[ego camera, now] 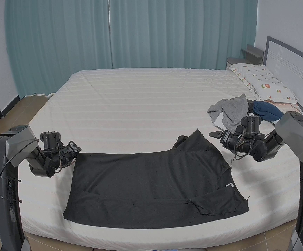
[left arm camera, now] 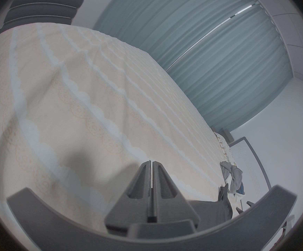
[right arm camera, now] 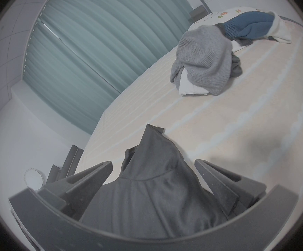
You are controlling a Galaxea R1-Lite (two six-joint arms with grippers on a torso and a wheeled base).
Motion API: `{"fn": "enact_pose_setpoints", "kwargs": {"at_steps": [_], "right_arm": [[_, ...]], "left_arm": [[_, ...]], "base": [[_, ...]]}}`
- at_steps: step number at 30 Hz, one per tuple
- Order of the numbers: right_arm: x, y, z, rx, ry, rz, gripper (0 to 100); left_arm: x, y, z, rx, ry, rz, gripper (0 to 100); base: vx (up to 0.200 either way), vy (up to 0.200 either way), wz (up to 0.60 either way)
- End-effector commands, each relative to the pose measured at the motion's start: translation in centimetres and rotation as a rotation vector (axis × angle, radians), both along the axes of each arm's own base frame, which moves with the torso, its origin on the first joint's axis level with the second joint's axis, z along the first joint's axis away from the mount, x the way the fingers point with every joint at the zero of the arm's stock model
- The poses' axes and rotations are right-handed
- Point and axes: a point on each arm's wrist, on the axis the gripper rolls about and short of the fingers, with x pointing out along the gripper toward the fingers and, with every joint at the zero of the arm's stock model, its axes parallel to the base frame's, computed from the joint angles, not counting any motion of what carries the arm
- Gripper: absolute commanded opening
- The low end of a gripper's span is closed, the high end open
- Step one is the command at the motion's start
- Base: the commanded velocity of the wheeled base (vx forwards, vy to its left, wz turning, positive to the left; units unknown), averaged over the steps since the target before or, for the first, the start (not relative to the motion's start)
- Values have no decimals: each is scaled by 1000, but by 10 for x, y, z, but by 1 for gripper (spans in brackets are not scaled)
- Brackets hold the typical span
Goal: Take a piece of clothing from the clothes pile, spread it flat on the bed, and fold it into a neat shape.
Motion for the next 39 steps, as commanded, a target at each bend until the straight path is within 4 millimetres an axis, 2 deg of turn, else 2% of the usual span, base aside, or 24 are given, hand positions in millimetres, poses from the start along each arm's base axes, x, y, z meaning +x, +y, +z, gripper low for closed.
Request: {"fn": "enact_pose_setpoints", "kwargs": {"at_steps": [1,8,14,20,21,35,39], "right_arm": [[31,14,-45,-28,61,29,100],[46,26,-54,-58,43,-8,100],[55,19,-51,-53,15,-29,100],[56,18,-52,-47,18,-36,100],[55,18,-52,-47,19,-36,0],[56,6,-43,-53,3,-54,0],[53,1,-33,-45,-7,-52,0]], "left_arm": [[-1,0,1,-1,2,0,0],[-1,0,0,0,2,0,0],[-1,0,0,0,3,0,0],[-1,0,0,0,0,0,0],[-1,0,0,0,0,0,0],[0,0,-1,0,3,-3,0],[0,-1,1,3,-4,-3,0]], "base": [[0,0,0],[0,0,0],[0,0,0],[0,0,0],[0,0,0],[0,0,0],[0,0,0]]}}
